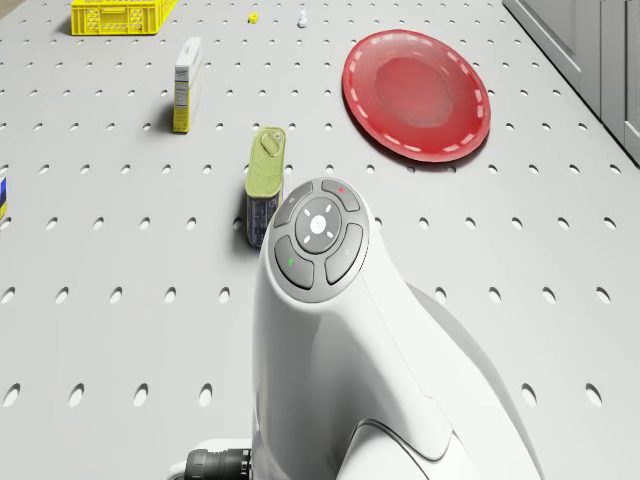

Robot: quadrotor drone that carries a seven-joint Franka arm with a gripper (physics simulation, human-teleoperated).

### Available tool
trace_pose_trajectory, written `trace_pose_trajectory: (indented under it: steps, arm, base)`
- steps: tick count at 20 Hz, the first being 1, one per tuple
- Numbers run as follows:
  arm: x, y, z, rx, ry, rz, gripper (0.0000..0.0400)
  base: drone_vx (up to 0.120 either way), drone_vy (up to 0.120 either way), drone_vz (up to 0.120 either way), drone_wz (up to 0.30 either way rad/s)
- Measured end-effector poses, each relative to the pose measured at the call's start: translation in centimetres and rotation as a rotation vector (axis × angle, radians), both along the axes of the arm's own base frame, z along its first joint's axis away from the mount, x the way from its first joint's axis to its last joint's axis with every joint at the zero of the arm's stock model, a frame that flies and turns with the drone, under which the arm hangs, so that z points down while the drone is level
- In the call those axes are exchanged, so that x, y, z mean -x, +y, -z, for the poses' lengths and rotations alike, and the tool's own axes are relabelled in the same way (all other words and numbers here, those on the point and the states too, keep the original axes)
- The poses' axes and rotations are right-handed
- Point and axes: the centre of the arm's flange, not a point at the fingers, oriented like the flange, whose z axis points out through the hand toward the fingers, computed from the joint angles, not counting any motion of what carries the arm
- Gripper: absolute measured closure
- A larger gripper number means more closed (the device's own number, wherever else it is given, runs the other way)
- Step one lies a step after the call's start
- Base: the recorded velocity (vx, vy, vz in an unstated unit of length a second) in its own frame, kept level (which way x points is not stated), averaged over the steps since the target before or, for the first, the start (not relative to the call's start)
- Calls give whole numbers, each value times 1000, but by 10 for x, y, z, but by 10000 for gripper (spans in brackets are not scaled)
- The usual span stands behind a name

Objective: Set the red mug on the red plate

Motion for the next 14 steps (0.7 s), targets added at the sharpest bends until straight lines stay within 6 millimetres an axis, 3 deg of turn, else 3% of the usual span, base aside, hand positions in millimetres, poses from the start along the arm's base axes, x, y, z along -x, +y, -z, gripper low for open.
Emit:
trace_pose_trajectory:
  steps: [2, 7, 14]
  arm:
    - [0, 0, 0, 0, 0, 0, 0]
    - [0, 0, -4, 0, 0, 0, 0]
    - [0, 0, -27, 0, 0, 0, 0]
  base:
    - [0, -100, -100, 0]
    - [0, 0, 0, 0]
    - [0, 0, 0, 0]
